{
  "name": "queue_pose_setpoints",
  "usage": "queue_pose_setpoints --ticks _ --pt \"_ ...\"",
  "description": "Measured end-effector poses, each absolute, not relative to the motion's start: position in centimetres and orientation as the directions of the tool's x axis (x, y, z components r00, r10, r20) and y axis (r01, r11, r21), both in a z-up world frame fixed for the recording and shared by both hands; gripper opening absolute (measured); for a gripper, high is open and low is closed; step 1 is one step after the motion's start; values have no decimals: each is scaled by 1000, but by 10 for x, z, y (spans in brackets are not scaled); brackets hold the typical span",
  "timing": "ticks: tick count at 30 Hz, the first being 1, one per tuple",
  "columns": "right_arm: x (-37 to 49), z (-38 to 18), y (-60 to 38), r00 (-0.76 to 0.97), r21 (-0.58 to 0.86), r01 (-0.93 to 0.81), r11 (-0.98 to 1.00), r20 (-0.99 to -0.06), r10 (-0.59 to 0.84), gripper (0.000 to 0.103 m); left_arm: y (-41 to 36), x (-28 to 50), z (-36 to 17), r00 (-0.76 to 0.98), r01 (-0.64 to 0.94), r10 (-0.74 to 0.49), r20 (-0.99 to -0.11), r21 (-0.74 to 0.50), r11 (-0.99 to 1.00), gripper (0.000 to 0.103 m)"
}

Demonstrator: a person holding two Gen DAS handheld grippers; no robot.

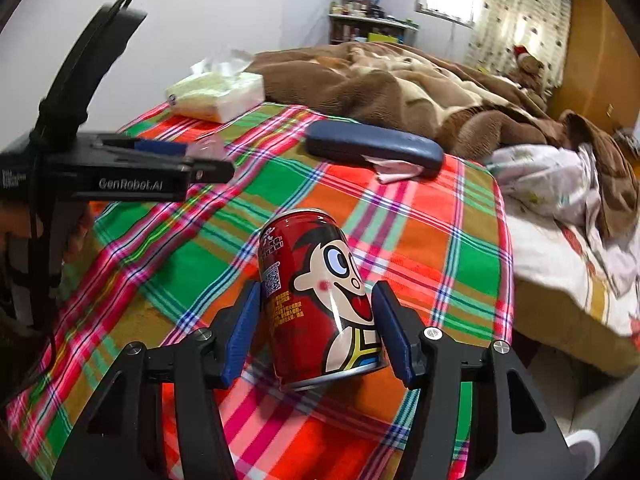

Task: Collect trash
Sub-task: 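Grasp the red printed can with the right tool while the left tool grasps the clear plastic cup, then carry the red can and plastic cup over the white bin and release both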

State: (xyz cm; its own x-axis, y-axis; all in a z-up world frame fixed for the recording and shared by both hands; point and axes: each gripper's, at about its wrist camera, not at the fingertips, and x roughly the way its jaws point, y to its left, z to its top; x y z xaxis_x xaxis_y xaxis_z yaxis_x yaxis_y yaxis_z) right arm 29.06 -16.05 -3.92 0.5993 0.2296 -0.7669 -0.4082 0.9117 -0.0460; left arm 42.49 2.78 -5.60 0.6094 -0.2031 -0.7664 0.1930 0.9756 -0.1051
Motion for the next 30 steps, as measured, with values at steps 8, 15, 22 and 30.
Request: queue_pose_setpoints --ticks 8,15,22,30 --pt "296 -42 -167 600 -14 -380 925 -765 235 58 26 436 -67 603 166 -178 -778 -96 982 65" --pt "297 -43 -170 601 9 -369 929 -760 246 58 28 435 -66 604 157 -177 -777 -102 982 49" --pt "293 -41 -174 609 29 -350 936 -753 250 58 27 420 -57 617 167 -190 -764 -109 980 49" --pt "275 -30 -176 624 46 -345 938 -735 266 58 16 379 -30 649 198 -202 -733 -94 976 49"
